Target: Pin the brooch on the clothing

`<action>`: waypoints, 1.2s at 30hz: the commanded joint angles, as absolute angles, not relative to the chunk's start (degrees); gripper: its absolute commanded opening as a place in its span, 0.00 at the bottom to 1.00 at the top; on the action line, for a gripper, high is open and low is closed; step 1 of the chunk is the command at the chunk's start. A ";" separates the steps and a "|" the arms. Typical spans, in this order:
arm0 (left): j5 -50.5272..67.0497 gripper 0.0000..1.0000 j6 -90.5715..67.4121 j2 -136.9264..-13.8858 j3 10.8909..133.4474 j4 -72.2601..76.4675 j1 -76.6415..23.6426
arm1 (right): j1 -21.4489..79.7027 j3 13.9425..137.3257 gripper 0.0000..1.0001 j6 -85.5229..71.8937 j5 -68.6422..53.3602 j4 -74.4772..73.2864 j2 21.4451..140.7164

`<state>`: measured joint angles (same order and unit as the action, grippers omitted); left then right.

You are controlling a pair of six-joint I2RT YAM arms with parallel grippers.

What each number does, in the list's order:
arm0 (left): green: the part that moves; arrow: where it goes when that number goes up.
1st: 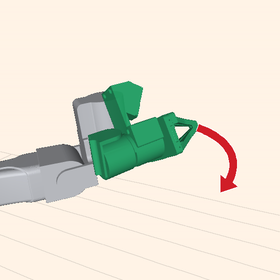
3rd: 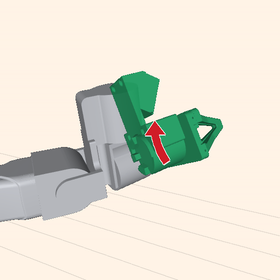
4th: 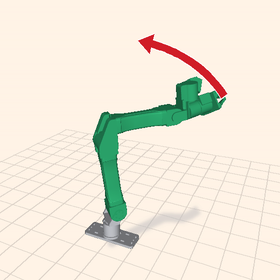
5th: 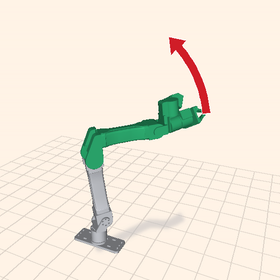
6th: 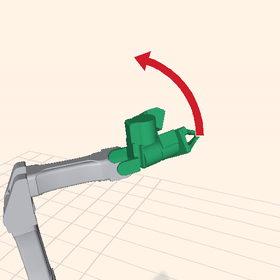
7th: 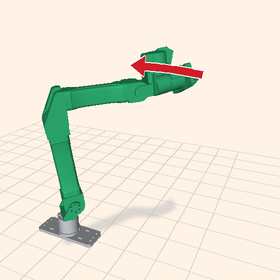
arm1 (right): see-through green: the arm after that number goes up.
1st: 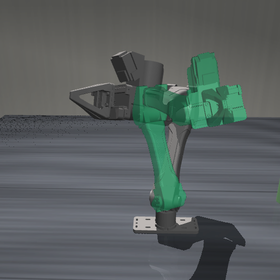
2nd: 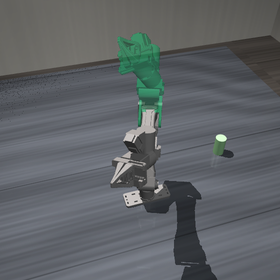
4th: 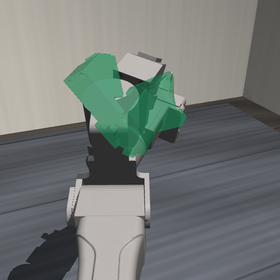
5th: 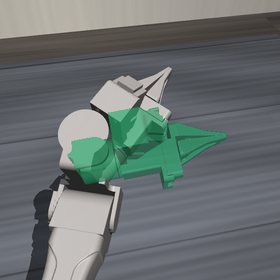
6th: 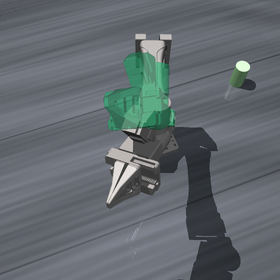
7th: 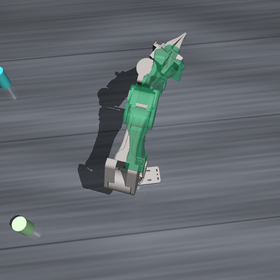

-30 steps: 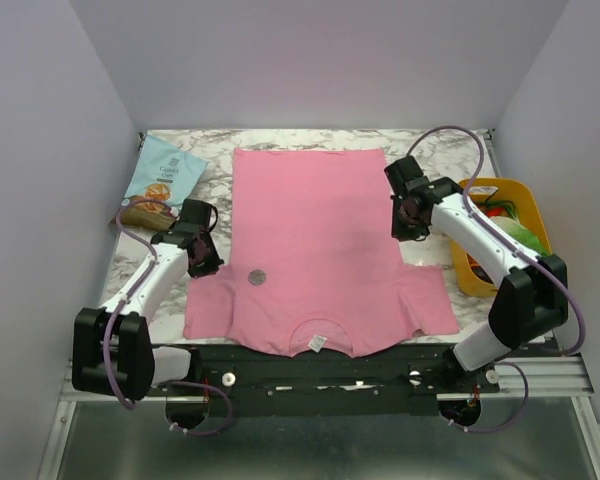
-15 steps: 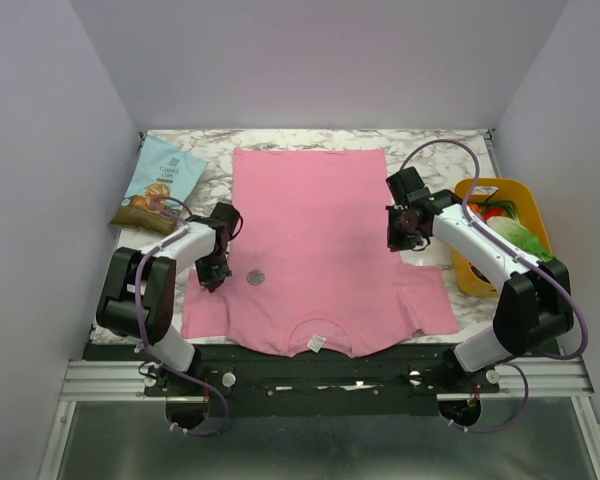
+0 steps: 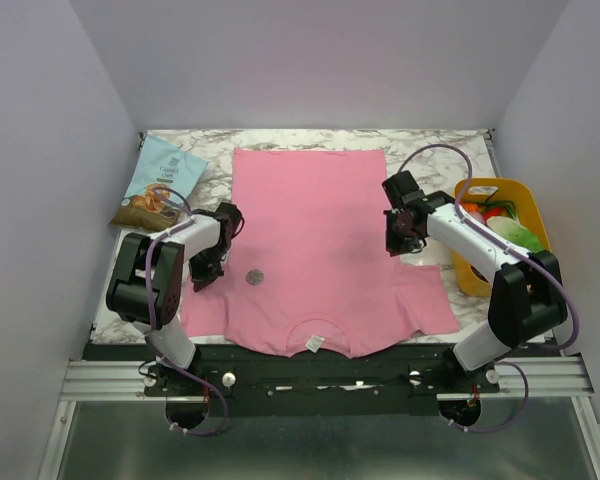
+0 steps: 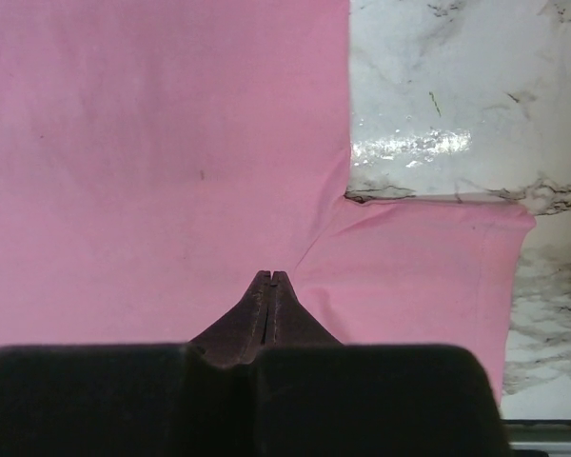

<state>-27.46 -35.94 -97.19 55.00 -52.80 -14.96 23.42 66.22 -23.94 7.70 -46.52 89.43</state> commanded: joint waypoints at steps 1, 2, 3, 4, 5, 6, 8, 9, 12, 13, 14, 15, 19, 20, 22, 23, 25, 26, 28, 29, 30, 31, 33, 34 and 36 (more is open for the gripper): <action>-32.07 0.00 -35.86 -98.26 57.30 -54.23 -14.50 | 23.29 66.09 0.01 -24.34 10.11 -46.84 90.35; -32.43 0.00 -35.86 -98.35 57.57 -54.40 -14.50 | 23.38 66.35 0.01 -24.35 10.37 -46.85 90.18; -32.69 0.00 -35.77 -98.35 58.09 -54.49 -14.50 | 23.29 66.62 0.01 -24.35 10.81 -47.11 89.83; -33.48 0.00 -35.77 -98.18 58.44 -54.58 -14.50 | 23.38 66.88 0.01 -24.43 10.90 -47.20 89.04; -33.75 0.00 -35.86 -97.91 58.80 -54.75 -14.50 | 23.38 67.06 0.01 -24.26 10.90 -47.20 88.60; -33.92 0.00 -35.77 -96.61 59.49 -54.58 -14.50 | 23.29 67.41 0.01 -24.26 10.72 -47.02 87.90; -34.28 0.00 -35.42 -95.11 60.20 -54.23 -14.59 | 23.29 67.76 0.01 -24.08 10.20 -46.67 85.79; -34.36 0.00 -34.90 -93.18 60.99 -54.05 -14.59 | 23.38 67.85 0.01 -24.08 9.59 -46.23 85.00; -34.89 0.00 -33.23 -88.88 62.57 -53.00 -15.20 | 23.38 67.85 0.01 -23.91 8.09 -44.48 80.96; -34.81 0.00 -32.44 -87.73 62.84 -52.48 -15.47 | 23.38 67.59 0.01 -23.82 7.82 -43.78 79.64; -34.72 0.00 -31.82 -86.50 63.19 -51.69 -16.51 | 23.29 67.41 0.01 -23.82 7.47 -43.16 77.19; -35.33 0.00 -31.38 -84.57 64.15 -51.51 -17.22 | 23.38 67.06 0.01 -23.82 6.86 -41.85 75.69; -38.23 0.06 -29.71 -79.29 66.00 -50.45 -21.61 | 23.38 65.22 0.03 -23.91 4.23 -37.80 68.31; -38.67 0.07 -29.18 -77.97 65.92 -48.97 -22.40 | 23.38 64.26 0.04 -23.91 3.61 -36.92 66.55; -37.46 0.21 -28.04 -72.97 64.96 -45.98 -24.60 | 23.38 63.37 0.06 -23.82 2.29 -34.37 62.07; -36.40 0.31 -26.82 -70.95 64.26 -42.23 -25.13 | 23.38 62.93 0.07 -23.73 2.02 -33.50 60.57; -30.98 0.58 -25.67 -63.92 61.36 -37.99 -25.66 | 23.38 61.70 0.11 -23.56 1.67 -31.56 56.80; -29.37 0.64 -25.06 -61.29 60.04 -33.18 -25.66 | 23.38 61.35 0.21 -23.21 1.41 -30.77 55.65; -25.33 0.81 -24.09 -53.14 56.09 -28.24 -25.66 | 23.38 60.30 0.33 -23.03 0.45 -29.10 52.40; -21.75 0.84 -23.91 -50.39 54.77 -23.51 -25.66 | 23.38 59.86 0.42 -23.03 0.35 -28.57 51.16; -20.23 0.90 -24.08 -45.31 52.15 -21.03 -25.66 | 23.38 59.42 0.47 -23.03 0.26 -27.35 50.02; -18.47 0.97 -24.00 -42.83 50.81 -18.57 -25.66 | 23.38 58.46 0.53 -23.11 -1.48 -26.73 48.88; -14.60 0.99 -23.82 -38.78 47.83 -12.85 -25.66 | 23.47 57.40 0.70 -23.03 -2.28 -24.45 45.01; -13.72 0.99 -23.99 -35.54 47.12 -11.61 -25.66 | 23.38 56.35 0.76 -22.94 -2.46 -23.65 43.69; -13.10 0.99 -24.08 -33.06 45.80 -9.06 -25.66 | 23.29 55.73 0.94 -23.03 -2.29 -22.16 40.35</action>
